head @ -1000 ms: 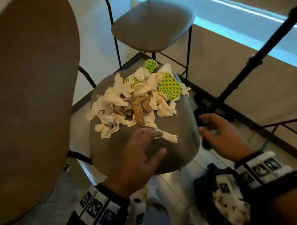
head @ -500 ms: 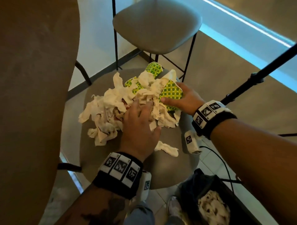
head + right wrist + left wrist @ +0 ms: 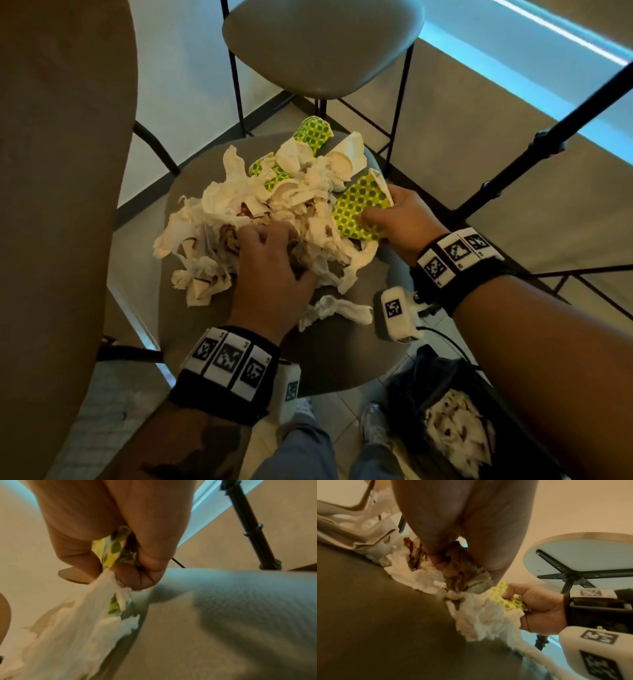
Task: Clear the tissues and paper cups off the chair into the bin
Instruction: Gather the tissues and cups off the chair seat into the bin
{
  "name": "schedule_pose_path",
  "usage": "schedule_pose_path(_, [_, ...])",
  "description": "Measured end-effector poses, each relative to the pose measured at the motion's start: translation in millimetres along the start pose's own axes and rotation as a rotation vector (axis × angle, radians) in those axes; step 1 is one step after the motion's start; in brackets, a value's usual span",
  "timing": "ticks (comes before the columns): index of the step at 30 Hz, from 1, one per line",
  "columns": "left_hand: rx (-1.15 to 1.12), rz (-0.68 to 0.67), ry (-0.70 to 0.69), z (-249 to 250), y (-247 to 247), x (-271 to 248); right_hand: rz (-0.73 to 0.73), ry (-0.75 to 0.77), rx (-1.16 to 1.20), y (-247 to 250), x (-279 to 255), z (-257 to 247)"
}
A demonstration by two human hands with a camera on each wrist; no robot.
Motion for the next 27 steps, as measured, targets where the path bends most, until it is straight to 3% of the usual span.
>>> schedule_pose_path(8, [-0.077, 0.103, -0.12, 12, 19, -13, 0.035, -0.114, 0.418, 8, -26, 2])
schedule_pose_path(14, [-0.144, 0.136, -0.161, 16, 37, -24, 0.058, -0.103, 0.493, 18, -48, 4])
schedule_pose_path(21, [-0.138, 0.044, -0.168, 13, 30, -32, 0.133, -0.116, 0.567, 29, -70, 14])
schedule_pose_path(24, [-0.159, 0.02, -0.249, 33, 34, -35, 0.177, -0.094, 0.605, 45, -93, 16])
schedule_pose_path(27, [-0.17, 0.014, -0.426, 68, 32, -40, 0.259, -0.058, 0.673, 72, -128, 29])
Point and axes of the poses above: each hand's wrist, its own x-axis towards the middle knuckle, its own y-axis out of the back of the hand, z = x × y, the point moved 2 cm from there along x, towards the middle knuckle, and after that the axes turned 3 degrees about y, right-handed, at the moved point
